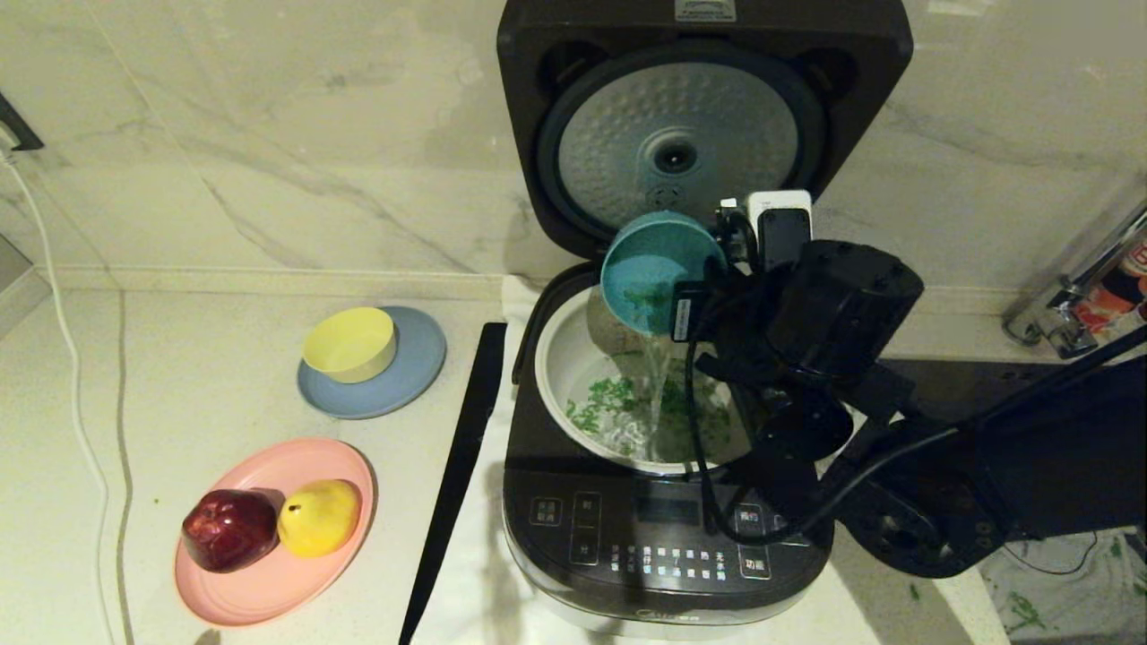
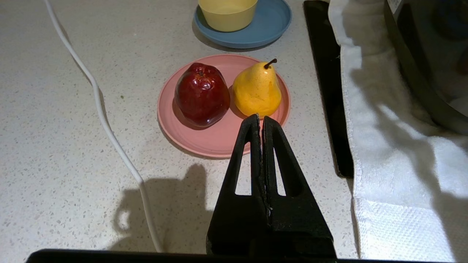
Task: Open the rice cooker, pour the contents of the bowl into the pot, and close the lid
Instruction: Pour the water from the bowl into the rice cooker
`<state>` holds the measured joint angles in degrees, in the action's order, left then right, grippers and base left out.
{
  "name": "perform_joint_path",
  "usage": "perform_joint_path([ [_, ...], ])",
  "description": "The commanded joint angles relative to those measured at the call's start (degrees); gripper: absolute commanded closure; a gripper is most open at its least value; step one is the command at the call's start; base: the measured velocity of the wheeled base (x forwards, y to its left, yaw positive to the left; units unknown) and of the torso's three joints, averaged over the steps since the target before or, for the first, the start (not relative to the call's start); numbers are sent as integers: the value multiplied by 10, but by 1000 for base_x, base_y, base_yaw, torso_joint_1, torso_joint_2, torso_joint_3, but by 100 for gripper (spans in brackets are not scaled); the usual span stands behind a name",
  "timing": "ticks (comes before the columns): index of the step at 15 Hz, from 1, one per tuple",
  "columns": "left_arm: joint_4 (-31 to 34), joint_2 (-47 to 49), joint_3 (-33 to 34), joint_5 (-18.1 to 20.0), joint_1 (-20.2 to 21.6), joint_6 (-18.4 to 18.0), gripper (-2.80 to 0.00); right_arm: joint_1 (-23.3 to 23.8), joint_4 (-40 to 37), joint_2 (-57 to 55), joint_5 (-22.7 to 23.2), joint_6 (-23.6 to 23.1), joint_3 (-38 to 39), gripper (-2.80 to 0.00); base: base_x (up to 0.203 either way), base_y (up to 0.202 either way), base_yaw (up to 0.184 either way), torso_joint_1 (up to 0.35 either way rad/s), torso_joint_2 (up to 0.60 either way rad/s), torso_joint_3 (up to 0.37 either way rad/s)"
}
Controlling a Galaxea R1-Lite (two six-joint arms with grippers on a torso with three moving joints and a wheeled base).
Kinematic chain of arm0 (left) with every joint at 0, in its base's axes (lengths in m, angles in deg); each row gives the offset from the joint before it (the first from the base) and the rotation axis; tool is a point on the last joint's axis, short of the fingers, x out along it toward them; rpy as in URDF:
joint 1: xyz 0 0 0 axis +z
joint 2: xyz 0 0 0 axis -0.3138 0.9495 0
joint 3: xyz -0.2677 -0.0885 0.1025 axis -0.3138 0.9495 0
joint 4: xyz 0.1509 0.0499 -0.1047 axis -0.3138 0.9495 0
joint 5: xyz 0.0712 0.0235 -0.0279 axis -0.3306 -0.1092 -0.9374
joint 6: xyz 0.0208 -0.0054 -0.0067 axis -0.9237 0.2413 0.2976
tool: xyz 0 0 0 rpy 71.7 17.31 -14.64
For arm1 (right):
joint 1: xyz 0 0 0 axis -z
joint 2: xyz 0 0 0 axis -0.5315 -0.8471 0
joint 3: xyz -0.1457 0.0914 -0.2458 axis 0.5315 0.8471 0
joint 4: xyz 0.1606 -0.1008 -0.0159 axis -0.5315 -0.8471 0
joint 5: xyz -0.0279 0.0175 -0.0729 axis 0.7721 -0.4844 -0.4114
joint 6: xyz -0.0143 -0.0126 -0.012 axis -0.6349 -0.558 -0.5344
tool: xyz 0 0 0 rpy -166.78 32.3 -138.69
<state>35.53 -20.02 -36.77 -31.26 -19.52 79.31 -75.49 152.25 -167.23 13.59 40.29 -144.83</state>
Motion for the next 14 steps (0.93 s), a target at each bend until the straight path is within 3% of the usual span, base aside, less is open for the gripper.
perform_joint_path([
  [1,0,-1,5,0,0,0,0,-6,101,-28,-2,-32,19,0,0,0,0,0,0,0],
  [6,0,-1,5,0,0,0,0,-31,214,-44,3,-85,42,0,0,0,0,0,0,0],
  [14,0,-1,5,0,0,0,0,-35,215,-52,13,-78,63,0,0,0,0,0,0,0],
])
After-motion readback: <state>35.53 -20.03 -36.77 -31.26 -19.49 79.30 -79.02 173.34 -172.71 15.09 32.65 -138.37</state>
